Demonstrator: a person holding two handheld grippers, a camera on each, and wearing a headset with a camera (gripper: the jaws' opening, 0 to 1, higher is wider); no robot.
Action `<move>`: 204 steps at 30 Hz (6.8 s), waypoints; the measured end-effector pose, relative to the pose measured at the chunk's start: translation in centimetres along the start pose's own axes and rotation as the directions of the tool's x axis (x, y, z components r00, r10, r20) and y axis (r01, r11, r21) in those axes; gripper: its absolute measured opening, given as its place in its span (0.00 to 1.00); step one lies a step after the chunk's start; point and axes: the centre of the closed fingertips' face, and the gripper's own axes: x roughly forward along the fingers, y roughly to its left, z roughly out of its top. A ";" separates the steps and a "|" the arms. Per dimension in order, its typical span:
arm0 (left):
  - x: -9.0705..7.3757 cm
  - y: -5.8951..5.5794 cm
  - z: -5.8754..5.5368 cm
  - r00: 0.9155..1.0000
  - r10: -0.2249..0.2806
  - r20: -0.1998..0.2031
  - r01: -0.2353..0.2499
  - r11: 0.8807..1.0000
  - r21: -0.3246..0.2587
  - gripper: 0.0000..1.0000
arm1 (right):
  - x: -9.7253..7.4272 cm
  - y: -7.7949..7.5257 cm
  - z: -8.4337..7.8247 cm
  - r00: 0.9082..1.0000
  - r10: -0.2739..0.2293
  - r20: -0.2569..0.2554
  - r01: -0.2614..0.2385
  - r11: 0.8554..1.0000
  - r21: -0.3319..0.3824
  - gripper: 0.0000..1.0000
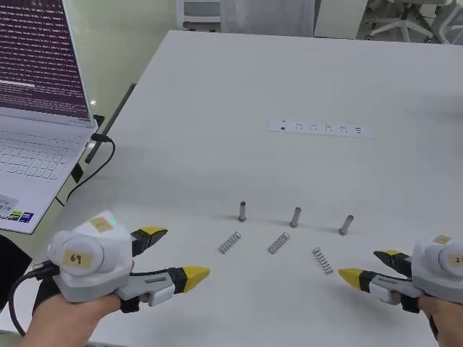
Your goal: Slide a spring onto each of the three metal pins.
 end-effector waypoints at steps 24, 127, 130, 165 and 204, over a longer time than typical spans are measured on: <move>0.8 -0.7 -0.2 1.000 -0.025 -0.006 0.025 1.000 0.002 0.59 | -1.0 4.3 -1.0 0.996 0.086 -0.015 -0.086 0.995 -0.044 0.61; 14.9 2.5 -5.2 0.962 -0.044 -0.270 0.047 0.999 0.002 0.22 | -5.4 5.0 -2.0 0.999 0.037 0.004 -0.037 0.999 -0.008 0.61; 14.9 2.4 -5.5 0.956 -0.043 -0.291 0.047 0.999 0.007 0.20 | -5.4 4.9 -1.9 0.999 0.037 0.007 -0.037 0.999 -0.010 0.61; 13.6 2.5 -6.9 0.922 -0.025 -0.386 0.069 0.993 0.100 0.02 | -5.5 5.3 -1.2 0.999 0.048 0.012 -0.048 0.998 -0.029 0.60; 9.9 2.2 -4.1 0.948 -0.020 -0.318 0.064 0.990 0.127 0.02 | -4.2 7.2 0.1 0.990 0.136 0.031 -0.135 0.990 -0.031 0.57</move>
